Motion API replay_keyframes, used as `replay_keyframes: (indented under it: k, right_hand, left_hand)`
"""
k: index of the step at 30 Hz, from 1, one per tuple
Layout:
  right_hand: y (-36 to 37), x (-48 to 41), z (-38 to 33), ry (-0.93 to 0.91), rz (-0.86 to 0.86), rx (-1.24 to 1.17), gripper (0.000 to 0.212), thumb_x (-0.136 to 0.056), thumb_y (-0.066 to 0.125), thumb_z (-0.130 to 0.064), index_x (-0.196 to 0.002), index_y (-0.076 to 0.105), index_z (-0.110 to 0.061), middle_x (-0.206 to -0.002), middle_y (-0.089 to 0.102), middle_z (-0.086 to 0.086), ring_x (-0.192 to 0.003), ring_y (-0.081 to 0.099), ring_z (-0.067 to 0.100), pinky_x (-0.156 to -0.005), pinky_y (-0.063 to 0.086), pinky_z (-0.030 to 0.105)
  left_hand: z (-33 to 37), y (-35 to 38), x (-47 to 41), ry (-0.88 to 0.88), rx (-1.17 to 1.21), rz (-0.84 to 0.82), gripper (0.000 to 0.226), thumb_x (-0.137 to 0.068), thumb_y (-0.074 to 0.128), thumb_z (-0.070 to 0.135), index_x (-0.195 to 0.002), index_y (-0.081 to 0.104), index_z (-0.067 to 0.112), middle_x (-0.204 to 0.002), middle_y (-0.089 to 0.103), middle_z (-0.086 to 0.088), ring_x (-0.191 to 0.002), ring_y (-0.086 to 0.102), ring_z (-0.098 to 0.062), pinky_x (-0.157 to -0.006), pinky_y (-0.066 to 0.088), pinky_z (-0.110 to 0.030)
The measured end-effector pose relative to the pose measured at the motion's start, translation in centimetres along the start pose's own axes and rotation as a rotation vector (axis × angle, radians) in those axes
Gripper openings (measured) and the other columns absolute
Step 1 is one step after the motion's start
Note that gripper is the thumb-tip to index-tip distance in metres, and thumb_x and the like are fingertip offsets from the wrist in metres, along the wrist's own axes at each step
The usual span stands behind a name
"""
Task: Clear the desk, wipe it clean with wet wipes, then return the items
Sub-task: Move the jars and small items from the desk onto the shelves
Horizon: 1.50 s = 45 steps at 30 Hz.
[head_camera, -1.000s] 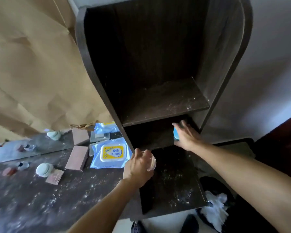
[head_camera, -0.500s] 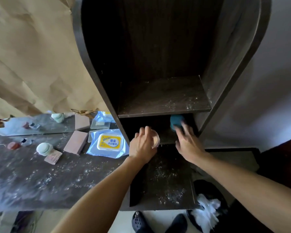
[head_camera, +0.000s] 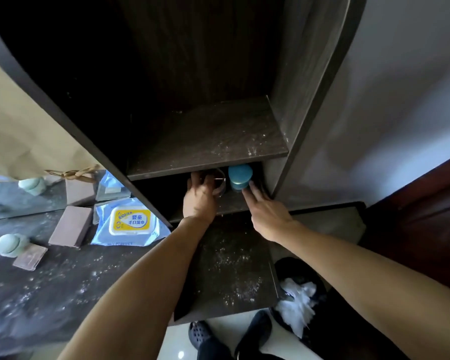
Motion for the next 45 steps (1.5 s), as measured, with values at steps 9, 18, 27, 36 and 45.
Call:
replay_keyframes:
  k: [9, 18, 27, 36, 45]
  right_hand:
    - [0.5, -1.7, 0.1, 0.066, -0.045, -0.033, 0.082, -0.091, 0.050, -0.013, -0.150, -0.006, -0.019, -0.159, -0.008, 0.002, -0.132, 0.039, 0.026, -0.092, 0.050, 0.038]
    - [-1.0, 3.1, -5.3, -0.175, 0.191, -0.129, 0.033, -0.086, 0.055, -0.019, -0.119, 0.059, -0.015, -0.117, 0.058, 0.002, -0.098, 0.062, 0.025, -0.075, 0.053, 0.039]
    - [-0.1, 1.9, -22.5, -0.312, 0.122, -0.099, 0.027, -0.090, 0.046, -0.024, -0.114, 0.059, -0.019, -0.113, 0.058, -0.002, -0.103, 0.058, 0.022, -0.075, 0.048, 0.035]
    - [2.5, 0.5, -43.1, -0.445, 0.066, -0.039, 0.029, -0.089, 0.045, -0.025, -0.116, 0.057, -0.021, -0.114, 0.057, 0.001, -0.109, 0.057, 0.024, -0.083, 0.047, 0.036]
    - [3.2, -4.5, -53.4, -0.501, 0.019, -0.002, 0.034, -0.090, 0.047, -0.026, -0.123, 0.053, -0.024, -0.121, 0.056, 0.000, -0.108, 0.057, 0.024, -0.083, 0.046, 0.034]
  left_hand:
    - [0.6, 0.1, 0.0, 0.013, -0.071, -0.094, 0.067, -0.082, 0.052, -0.003, -0.143, 0.038, 0.020, -0.147, 0.022, -0.015, -0.124, 0.040, -0.034, -0.095, 0.047, -0.042]
    - [-3.3, -3.3, 8.7, 0.072, -0.064, -0.031, 0.026, -0.086, 0.051, 0.020, -0.110, 0.058, 0.013, -0.111, 0.057, -0.008, -0.098, 0.059, -0.032, -0.069, 0.048, -0.040]
    - [-21.8, -11.7, 19.2, -0.172, -0.178, -0.056, 0.019, -0.087, 0.050, 0.025, -0.104, 0.059, 0.019, -0.104, 0.060, -0.001, -0.095, 0.061, -0.030, -0.073, 0.047, -0.039]
    - [-39.6, -20.2, 29.6, -0.362, -0.183, 0.018, 0.014, -0.090, 0.047, 0.028, -0.093, 0.058, 0.020, -0.095, 0.060, 0.001, -0.089, 0.062, -0.026, -0.071, 0.047, -0.036]
    - [-49.1, -22.3, 30.8, -0.469, -0.136, 0.017, 0.021, -0.089, 0.046, 0.028, -0.103, 0.060, 0.020, -0.103, 0.061, 0.002, -0.093, 0.061, -0.024, -0.076, 0.049, -0.034]
Point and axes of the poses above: each hand's wrist, its own x-axis away from the middle knuckle, its own y-axis out of the palm, z = x × y, the point moved 6 cm from there along -x, towards the middle knuckle
